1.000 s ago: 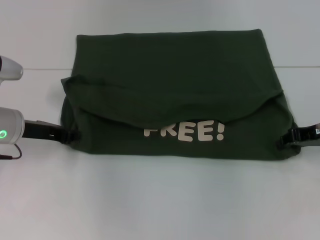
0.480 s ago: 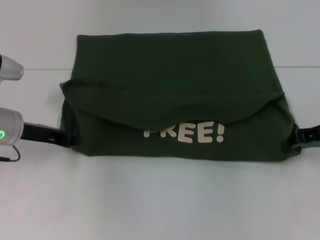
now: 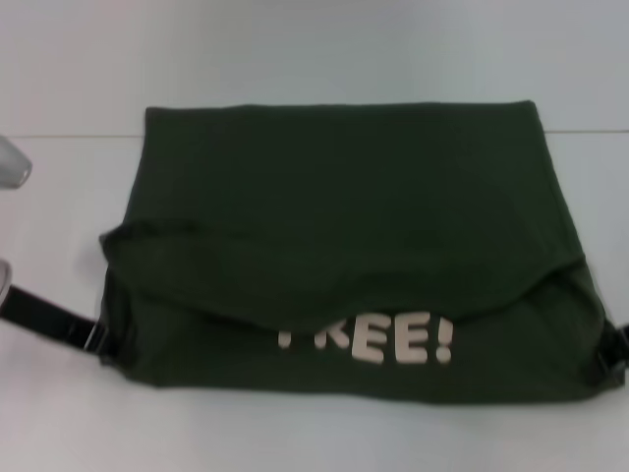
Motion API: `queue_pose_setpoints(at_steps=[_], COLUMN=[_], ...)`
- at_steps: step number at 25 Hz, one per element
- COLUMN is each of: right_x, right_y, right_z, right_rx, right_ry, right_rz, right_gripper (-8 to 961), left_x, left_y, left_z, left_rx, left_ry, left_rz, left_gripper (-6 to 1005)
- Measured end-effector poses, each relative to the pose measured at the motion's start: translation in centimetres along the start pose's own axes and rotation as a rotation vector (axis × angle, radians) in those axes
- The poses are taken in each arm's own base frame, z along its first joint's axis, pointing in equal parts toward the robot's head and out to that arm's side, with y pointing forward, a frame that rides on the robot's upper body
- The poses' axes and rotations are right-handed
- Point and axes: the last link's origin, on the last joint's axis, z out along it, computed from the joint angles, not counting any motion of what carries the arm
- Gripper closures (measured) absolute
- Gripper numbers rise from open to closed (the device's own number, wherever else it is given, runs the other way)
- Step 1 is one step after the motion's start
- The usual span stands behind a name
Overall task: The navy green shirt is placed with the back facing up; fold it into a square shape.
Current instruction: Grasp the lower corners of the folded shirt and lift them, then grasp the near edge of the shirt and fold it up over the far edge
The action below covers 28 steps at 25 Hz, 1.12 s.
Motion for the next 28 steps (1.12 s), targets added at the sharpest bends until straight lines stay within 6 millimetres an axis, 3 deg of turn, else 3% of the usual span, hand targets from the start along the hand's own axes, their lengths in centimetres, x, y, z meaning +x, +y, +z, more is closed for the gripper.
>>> queue_pose_setpoints(at_steps=[13, 20, 28], right_x=[5.7, 6.9, 6.9], right_y=[0.5, 1.0, 1.2], right_z=[0.0, 0.9, 1.2], right_rx=[-0.140, -0.158, -0.181], right_ry=[0.249, 0.337, 0.325], right_rz=[-0.125, -0.175, -0.164], right_gripper=[911, 911, 912], left_x=[-5.9, -7.7, -7.8], left_y=[2.8, 3.4, 3.5], left_z=[-2.4, -1.4, -1.3], left_rx=[-0.306, -0.314, -0.327], left_ry=[-0.250, -0.366, -0.359], left_rz=[0.010, 0.023, 0.021], left_gripper=[984, 982, 979])
